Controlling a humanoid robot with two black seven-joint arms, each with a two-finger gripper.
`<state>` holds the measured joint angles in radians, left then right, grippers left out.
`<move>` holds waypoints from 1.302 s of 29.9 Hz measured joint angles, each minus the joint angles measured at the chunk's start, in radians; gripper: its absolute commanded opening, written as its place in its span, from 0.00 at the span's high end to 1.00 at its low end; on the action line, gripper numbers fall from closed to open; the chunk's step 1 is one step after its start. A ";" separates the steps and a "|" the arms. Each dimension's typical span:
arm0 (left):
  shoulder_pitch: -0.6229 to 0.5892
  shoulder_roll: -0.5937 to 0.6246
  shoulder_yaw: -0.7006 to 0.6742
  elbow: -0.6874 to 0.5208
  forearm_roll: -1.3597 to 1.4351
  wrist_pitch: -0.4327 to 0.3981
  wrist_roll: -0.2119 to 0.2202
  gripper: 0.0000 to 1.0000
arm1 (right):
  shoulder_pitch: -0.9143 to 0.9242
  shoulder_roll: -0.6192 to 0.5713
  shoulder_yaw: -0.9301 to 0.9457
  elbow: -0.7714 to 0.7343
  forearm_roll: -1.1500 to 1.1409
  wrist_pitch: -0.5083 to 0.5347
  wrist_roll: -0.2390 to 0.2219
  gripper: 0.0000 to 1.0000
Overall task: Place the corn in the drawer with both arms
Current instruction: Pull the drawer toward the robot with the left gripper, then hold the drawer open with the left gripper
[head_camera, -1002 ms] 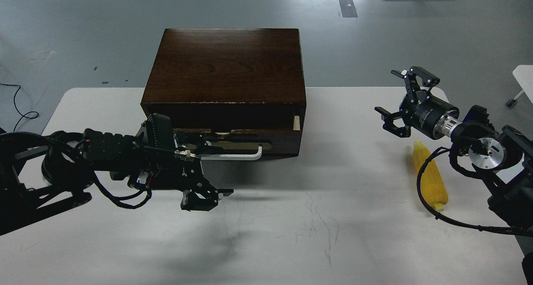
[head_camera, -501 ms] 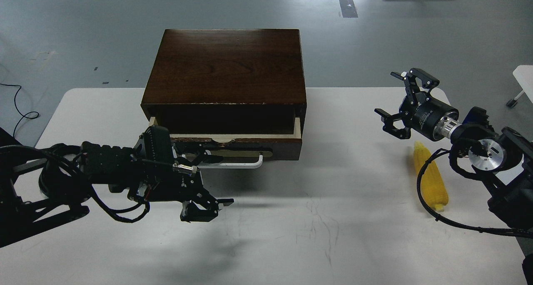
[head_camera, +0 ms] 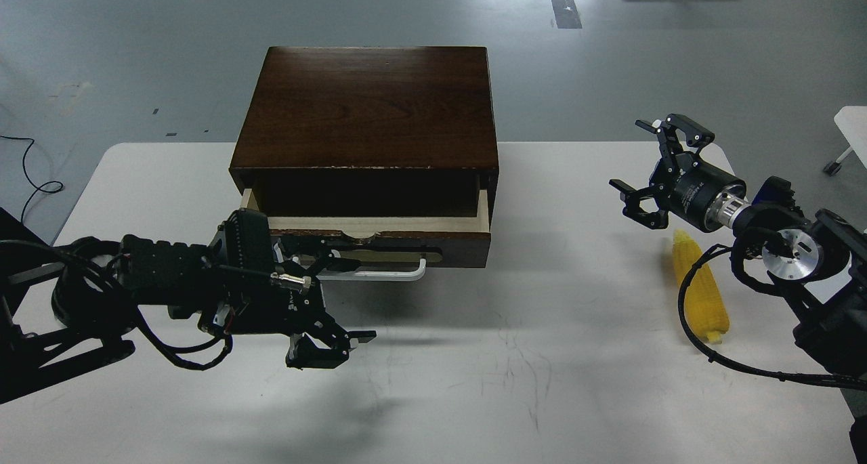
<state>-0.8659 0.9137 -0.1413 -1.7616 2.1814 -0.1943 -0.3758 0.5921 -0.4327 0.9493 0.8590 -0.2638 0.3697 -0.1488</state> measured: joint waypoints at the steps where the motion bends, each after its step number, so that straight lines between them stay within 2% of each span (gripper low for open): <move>1: -0.001 0.002 0.000 0.000 0.000 0.005 -0.001 0.02 | 0.000 0.000 0.000 0.000 0.000 0.000 0.000 0.00; 15: 0.015 0.030 -0.001 -0.001 0.000 0.092 -0.034 0.02 | -0.005 0.000 -0.001 0.000 0.000 0.000 0.000 0.00; 39: 0.015 0.025 -0.023 0.007 0.000 0.119 -0.033 0.02 | -0.010 0.000 -0.001 0.000 0.000 0.000 0.000 0.00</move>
<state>-0.8507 0.9384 -0.1643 -1.7544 2.1817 -0.0752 -0.4083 0.5822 -0.4326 0.9480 0.8590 -0.2633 0.3697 -0.1488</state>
